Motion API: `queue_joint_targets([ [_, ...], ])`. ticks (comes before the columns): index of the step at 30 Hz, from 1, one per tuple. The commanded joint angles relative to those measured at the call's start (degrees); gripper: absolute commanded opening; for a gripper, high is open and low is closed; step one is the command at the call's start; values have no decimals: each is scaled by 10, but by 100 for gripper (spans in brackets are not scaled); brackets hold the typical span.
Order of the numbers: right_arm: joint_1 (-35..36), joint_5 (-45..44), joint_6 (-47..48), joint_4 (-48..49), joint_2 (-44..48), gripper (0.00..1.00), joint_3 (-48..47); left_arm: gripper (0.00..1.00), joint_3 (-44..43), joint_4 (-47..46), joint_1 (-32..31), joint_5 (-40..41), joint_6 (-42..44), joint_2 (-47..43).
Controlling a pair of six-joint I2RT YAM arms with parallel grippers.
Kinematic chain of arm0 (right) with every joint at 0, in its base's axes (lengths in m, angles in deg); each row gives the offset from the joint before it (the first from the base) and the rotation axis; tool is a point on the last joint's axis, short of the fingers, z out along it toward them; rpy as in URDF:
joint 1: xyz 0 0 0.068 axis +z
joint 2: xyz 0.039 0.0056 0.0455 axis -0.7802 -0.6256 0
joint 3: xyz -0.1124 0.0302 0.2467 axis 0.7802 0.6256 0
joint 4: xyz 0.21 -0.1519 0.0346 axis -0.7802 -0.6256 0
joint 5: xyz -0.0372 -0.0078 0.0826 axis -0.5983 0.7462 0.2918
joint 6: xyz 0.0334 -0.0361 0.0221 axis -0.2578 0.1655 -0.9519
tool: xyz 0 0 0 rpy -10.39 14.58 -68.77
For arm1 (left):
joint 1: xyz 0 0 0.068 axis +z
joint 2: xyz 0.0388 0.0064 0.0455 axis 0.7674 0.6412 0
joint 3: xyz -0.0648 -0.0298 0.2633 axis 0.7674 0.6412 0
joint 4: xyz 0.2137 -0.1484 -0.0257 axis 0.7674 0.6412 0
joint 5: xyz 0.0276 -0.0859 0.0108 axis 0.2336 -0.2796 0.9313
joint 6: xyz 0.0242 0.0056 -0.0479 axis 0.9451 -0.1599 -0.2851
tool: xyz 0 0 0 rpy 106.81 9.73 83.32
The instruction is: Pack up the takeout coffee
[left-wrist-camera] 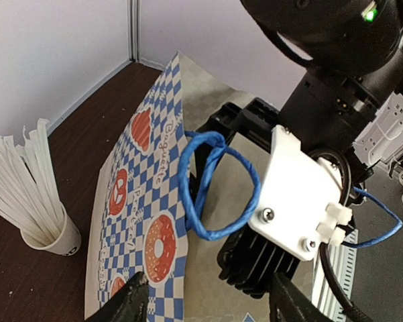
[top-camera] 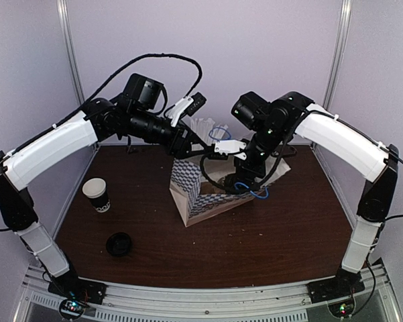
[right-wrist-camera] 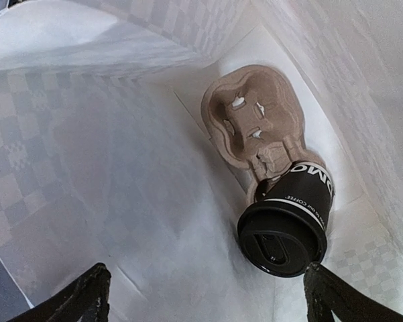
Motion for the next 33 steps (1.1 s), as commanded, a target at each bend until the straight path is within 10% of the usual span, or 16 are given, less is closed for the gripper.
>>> queue_joint_targets([
  [1, 1, 1, -8, 3, 19, 100, 0, 62, -30, 19, -8, 30, 23, 29],
  [21, 1, 5, 3, 0, 70, 100, 31, 32, -61, 38, -8, 106, 38, 84],
  [33, -19, -9, 13, 20, 97, 100, 98, 56, 30, -64, -7, 47, 67, 5],
])
